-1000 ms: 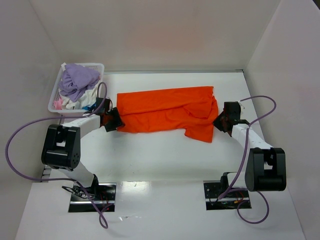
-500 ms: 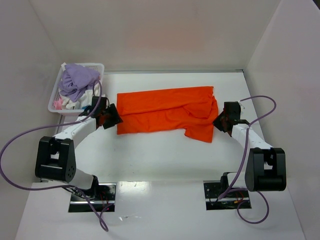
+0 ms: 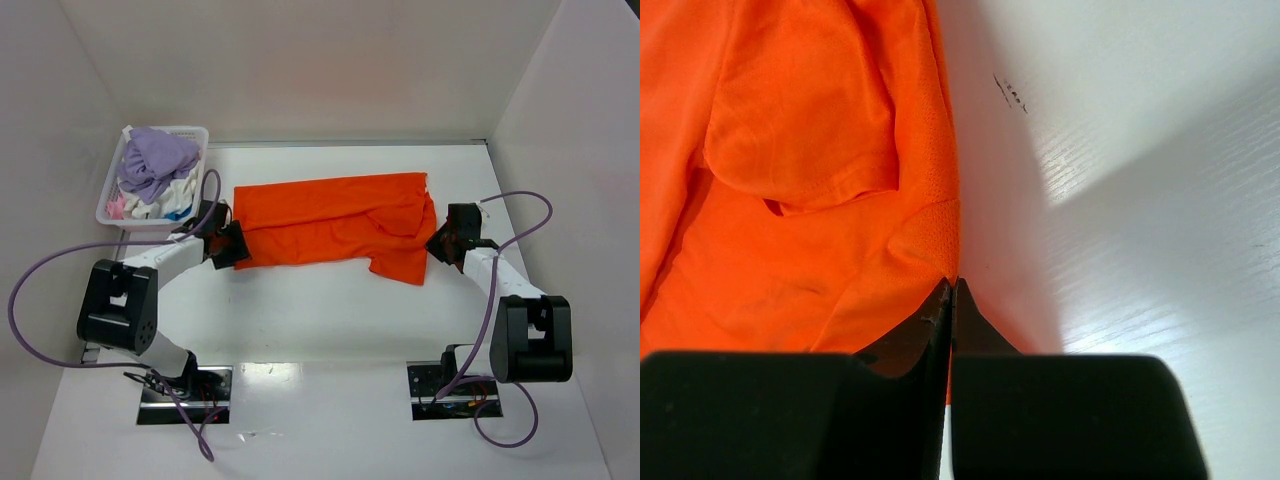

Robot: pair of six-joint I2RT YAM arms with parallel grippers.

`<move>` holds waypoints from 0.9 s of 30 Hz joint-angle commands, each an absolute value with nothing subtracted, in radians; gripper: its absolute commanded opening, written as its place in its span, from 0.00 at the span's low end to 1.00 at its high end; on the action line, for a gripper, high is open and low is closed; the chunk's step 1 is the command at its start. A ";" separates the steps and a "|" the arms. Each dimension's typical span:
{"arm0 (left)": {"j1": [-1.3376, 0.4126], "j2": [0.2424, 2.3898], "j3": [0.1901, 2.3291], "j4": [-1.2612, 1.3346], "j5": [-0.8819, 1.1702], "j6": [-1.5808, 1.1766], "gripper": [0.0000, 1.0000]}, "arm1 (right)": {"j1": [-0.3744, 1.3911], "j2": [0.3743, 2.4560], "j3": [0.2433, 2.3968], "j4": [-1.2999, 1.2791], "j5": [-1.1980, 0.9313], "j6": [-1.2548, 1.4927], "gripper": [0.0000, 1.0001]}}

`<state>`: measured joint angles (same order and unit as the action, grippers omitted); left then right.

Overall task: Fold and stack the t-shirts
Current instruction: Grap the side of the flattened tshirt closest away from the robot with both arms

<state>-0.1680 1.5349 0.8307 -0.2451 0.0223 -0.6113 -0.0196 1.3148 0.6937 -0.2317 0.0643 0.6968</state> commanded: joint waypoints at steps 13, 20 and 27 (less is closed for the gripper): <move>-0.167 1.595 0.825 -0.233 -0.003 -0.641 0.42 | -0.026 1.301 0.689 -0.207 0.075 0.684 0.00; -0.167 1.582 0.825 -0.233 -0.003 -0.641 0.00 | -0.026 1.292 0.689 -0.207 0.066 0.684 0.00; -0.167 1.463 0.951 -0.316 -0.035 -0.618 0.00 | -0.026 1.220 0.764 -0.252 0.066 0.684 0.00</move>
